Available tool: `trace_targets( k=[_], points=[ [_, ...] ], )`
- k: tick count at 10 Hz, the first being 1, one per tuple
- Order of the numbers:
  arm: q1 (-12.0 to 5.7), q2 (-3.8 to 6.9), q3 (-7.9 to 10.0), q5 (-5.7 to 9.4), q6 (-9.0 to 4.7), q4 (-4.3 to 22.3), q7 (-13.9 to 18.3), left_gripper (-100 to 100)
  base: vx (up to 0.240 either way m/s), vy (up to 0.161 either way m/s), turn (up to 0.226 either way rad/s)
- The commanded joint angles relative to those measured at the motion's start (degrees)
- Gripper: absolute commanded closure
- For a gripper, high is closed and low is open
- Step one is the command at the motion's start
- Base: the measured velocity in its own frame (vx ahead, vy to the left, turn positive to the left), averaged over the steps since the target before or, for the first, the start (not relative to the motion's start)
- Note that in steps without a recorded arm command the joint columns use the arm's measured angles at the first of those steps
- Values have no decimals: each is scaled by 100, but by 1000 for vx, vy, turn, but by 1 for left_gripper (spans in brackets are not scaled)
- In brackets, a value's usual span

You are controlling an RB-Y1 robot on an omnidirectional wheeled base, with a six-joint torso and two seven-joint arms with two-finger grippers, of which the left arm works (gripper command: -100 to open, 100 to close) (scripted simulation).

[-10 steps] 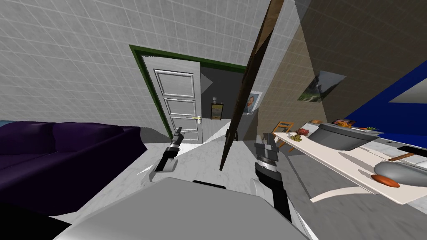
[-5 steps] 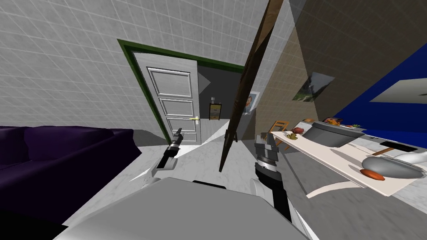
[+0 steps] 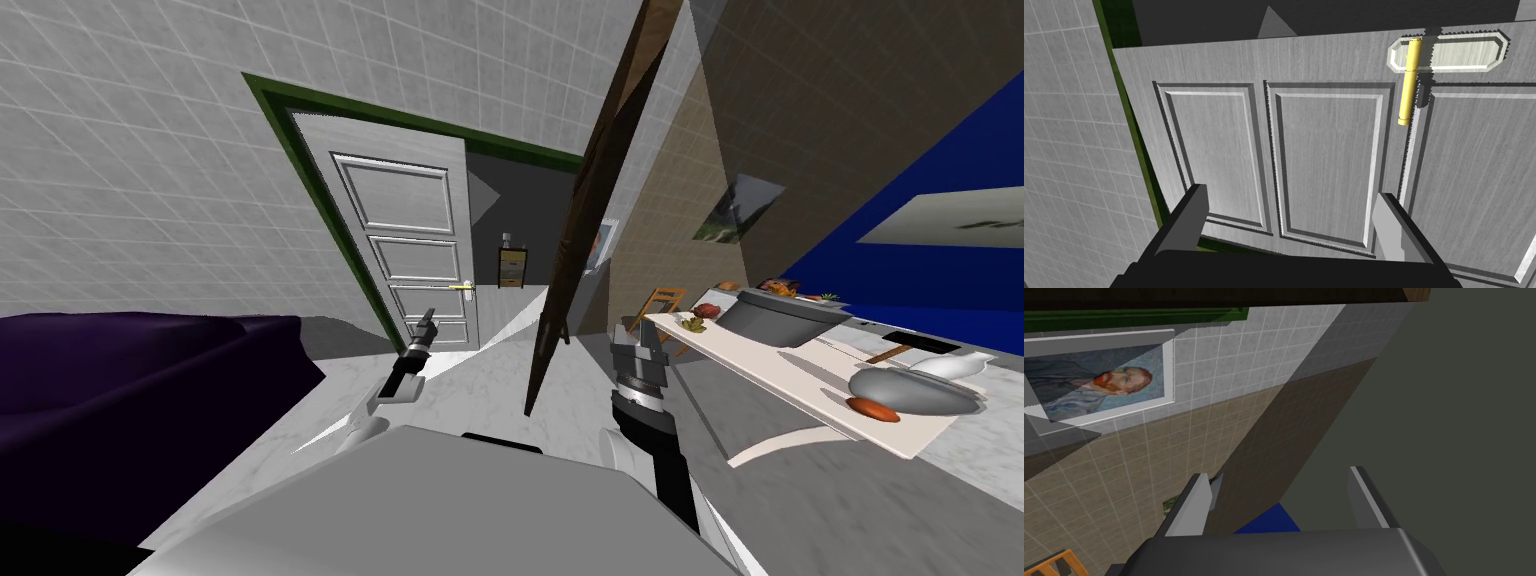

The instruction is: Pull the door open

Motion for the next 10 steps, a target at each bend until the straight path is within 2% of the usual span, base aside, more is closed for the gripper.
trace_targets(
  k=[1, 3, 4, 7, 8, 10],
  points=[
    [-71, 26, 31, 16, -33, 173, -5, -100, 43, 23, -33],
    [-318, 144, 149, 86, -78, 545, -20, -100, 55, 37, -104],
    [-318, 144, 149, 86, -78, 655, -20, -100, 57, 25, -42],
    [-690, 322, 329, 190, -144, 1287, -43, -100, 78, 31, -98],
    [-690, 322, 329, 190, -144, 1380, -43, -100, 61, 36, -37],
    [-937, 439, 448, 260, -189, 1782, -58, -100, 65, 36, -105]
  ],
)
